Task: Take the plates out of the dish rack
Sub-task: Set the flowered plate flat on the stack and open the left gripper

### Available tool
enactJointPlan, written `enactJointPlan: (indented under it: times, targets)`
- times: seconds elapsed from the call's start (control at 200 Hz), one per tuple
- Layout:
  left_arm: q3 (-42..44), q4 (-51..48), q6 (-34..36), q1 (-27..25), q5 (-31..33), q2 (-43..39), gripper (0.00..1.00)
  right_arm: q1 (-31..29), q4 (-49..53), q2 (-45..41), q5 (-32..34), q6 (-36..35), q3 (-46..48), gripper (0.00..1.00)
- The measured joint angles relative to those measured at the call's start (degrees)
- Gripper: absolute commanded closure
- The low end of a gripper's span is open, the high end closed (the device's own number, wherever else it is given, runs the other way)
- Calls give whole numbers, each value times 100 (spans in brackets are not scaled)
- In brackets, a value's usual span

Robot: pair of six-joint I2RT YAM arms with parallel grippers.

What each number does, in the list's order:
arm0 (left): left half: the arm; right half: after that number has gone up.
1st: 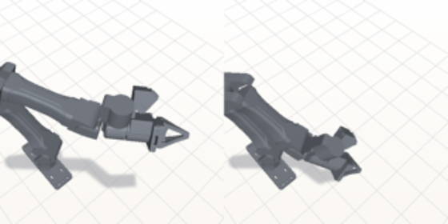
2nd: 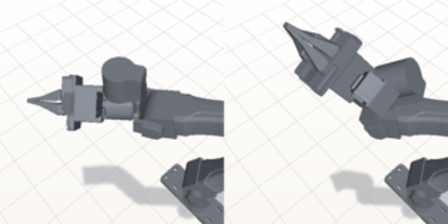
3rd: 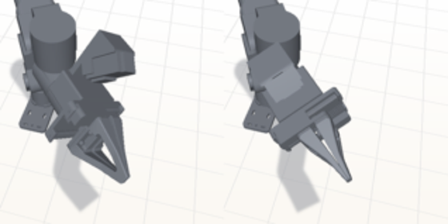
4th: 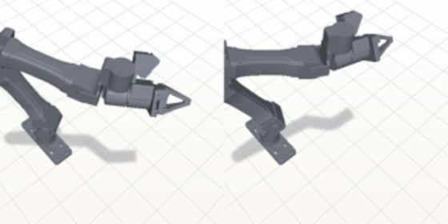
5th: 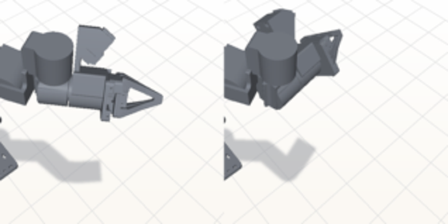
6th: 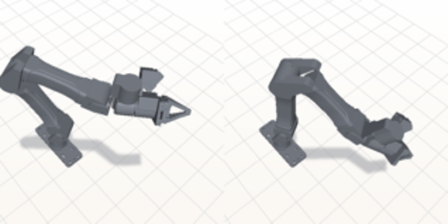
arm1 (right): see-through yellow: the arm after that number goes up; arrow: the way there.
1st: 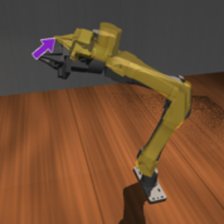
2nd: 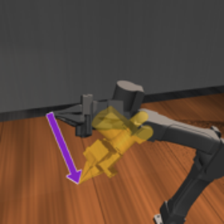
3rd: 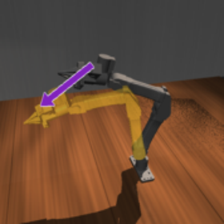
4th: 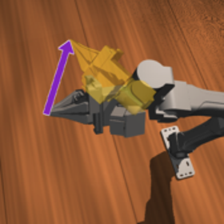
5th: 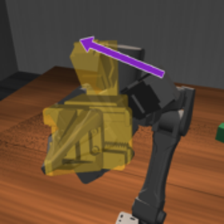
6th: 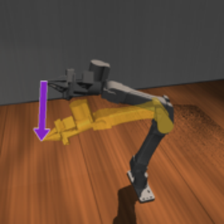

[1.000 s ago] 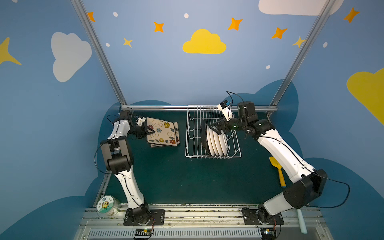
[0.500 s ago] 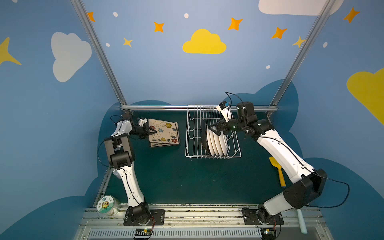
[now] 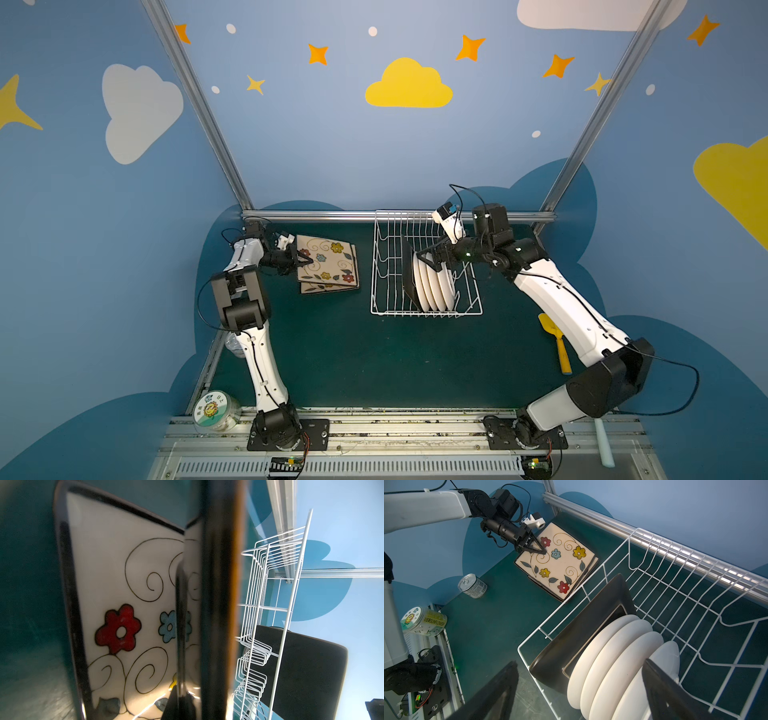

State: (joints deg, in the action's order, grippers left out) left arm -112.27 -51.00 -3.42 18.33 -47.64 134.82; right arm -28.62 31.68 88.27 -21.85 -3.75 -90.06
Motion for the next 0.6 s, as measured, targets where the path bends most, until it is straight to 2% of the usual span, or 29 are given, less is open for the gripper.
enactJointPlan:
  times: [0.24,0.481,0.601]
  targets:
    - [-302,-251,68,0,4,173,81,-26,13,0,4,-17,-2,8]
    - [-586,-555,157,4,380,413,78,-42,31,0,20,-20,-2,8]
    - [-586,-614,195,7,461,459,72,-52,31,0,22,-35,-4,8]
